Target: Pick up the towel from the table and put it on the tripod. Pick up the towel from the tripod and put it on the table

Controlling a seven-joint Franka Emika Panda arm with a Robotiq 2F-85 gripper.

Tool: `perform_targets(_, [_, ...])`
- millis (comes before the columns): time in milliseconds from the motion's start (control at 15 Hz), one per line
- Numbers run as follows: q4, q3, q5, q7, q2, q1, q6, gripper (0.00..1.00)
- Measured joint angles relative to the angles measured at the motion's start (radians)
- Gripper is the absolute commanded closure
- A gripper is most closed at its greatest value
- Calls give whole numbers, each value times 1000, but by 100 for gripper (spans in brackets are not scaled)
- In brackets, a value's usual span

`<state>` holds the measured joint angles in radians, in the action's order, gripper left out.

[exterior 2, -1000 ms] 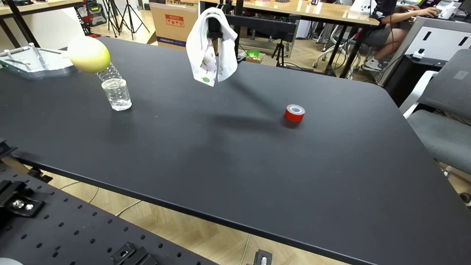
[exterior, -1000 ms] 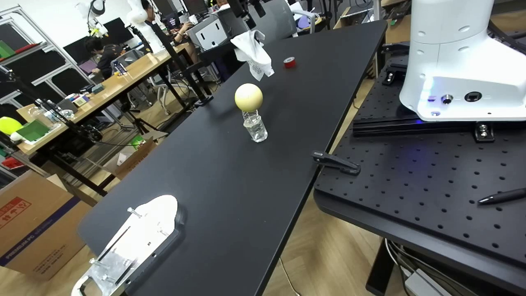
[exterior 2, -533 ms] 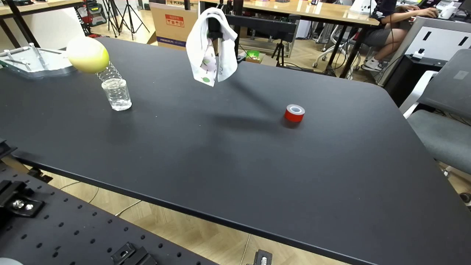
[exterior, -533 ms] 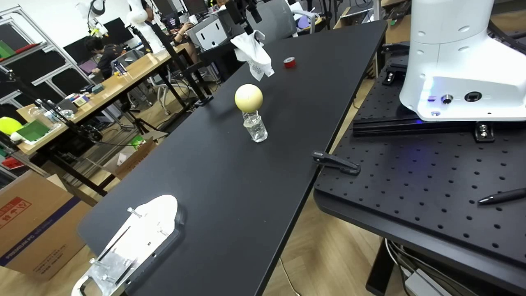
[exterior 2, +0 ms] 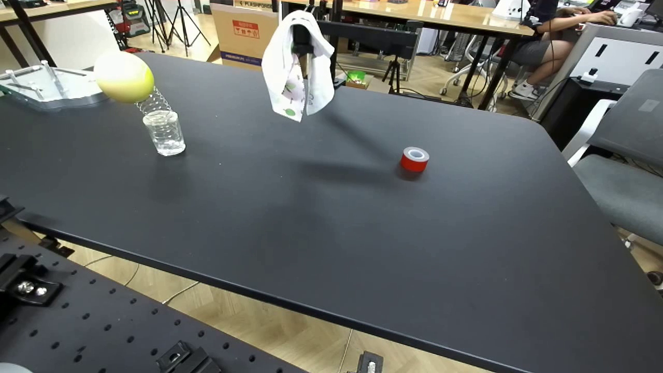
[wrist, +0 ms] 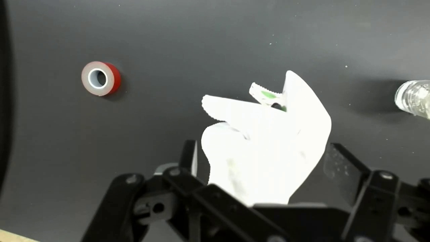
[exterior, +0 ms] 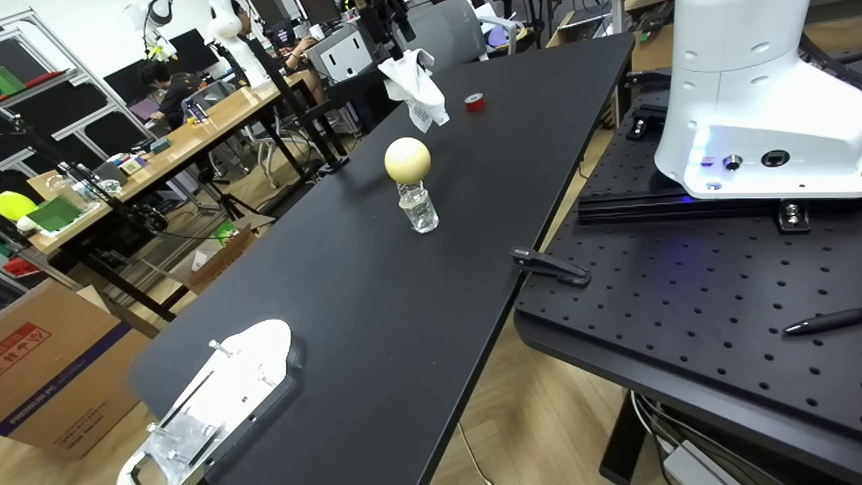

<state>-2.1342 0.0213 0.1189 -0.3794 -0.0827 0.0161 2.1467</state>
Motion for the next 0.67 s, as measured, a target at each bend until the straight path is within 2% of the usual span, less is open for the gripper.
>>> perform_targets(533, [34,-14,0,-16,-47,-1,0,90])
perform_targets(600, [37,-16,0,-16,-48,-1,0,95])
perform_targets(667, [39,-18,0,-17,-48,-2,-1,97])
